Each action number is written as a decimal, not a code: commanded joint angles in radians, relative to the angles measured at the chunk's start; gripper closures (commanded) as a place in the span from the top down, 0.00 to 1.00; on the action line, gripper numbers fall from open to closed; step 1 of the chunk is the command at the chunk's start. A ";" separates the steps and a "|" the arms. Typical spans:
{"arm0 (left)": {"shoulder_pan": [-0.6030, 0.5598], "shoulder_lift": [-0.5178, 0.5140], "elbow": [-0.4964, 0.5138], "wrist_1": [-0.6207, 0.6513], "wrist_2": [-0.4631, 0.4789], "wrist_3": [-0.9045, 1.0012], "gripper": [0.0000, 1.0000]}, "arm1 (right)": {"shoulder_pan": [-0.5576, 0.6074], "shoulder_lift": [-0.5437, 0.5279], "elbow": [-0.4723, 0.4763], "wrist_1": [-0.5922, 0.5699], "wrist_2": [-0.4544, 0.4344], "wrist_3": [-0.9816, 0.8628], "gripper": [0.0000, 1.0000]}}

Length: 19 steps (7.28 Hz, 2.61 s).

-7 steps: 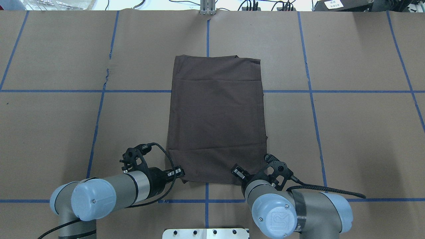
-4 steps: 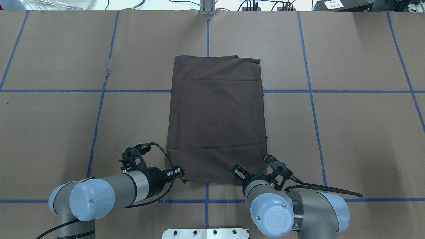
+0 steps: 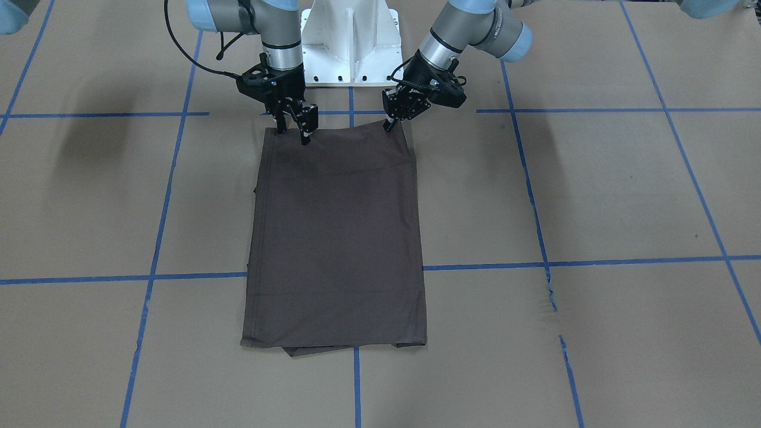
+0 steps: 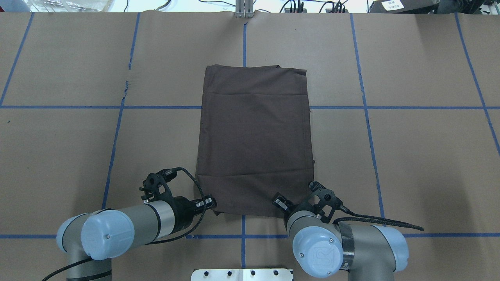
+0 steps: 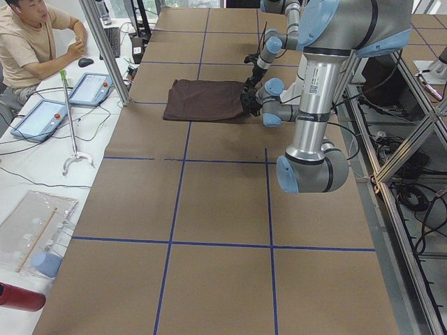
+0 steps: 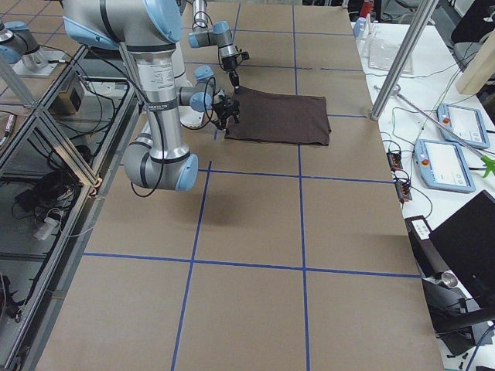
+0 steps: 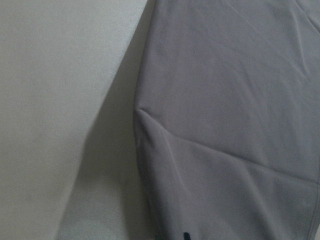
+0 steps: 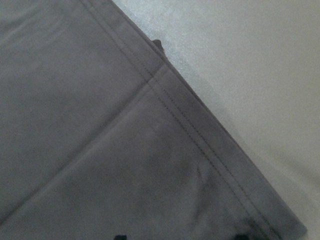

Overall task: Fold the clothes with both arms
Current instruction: 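Move the right gripper to the other near corner and grasp both near corners, then lift the near edge with both grippers and fold it away from the robot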

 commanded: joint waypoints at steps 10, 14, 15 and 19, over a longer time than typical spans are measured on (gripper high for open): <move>-0.014 0.015 -0.107 0.079 -0.034 0.015 0.00 | 0.036 0.030 0.076 -0.002 0.004 0.027 0.00; -0.005 0.025 -0.516 0.553 -0.106 0.046 0.00 | 0.001 0.032 0.418 -0.324 0.075 0.061 0.00; -0.012 -0.003 -0.478 0.560 -0.105 0.052 0.00 | -0.005 0.045 0.374 -0.320 0.072 0.058 0.00; -0.272 -0.163 -0.218 0.554 -0.190 0.265 0.00 | 0.200 0.228 0.145 -0.304 0.081 -0.053 0.00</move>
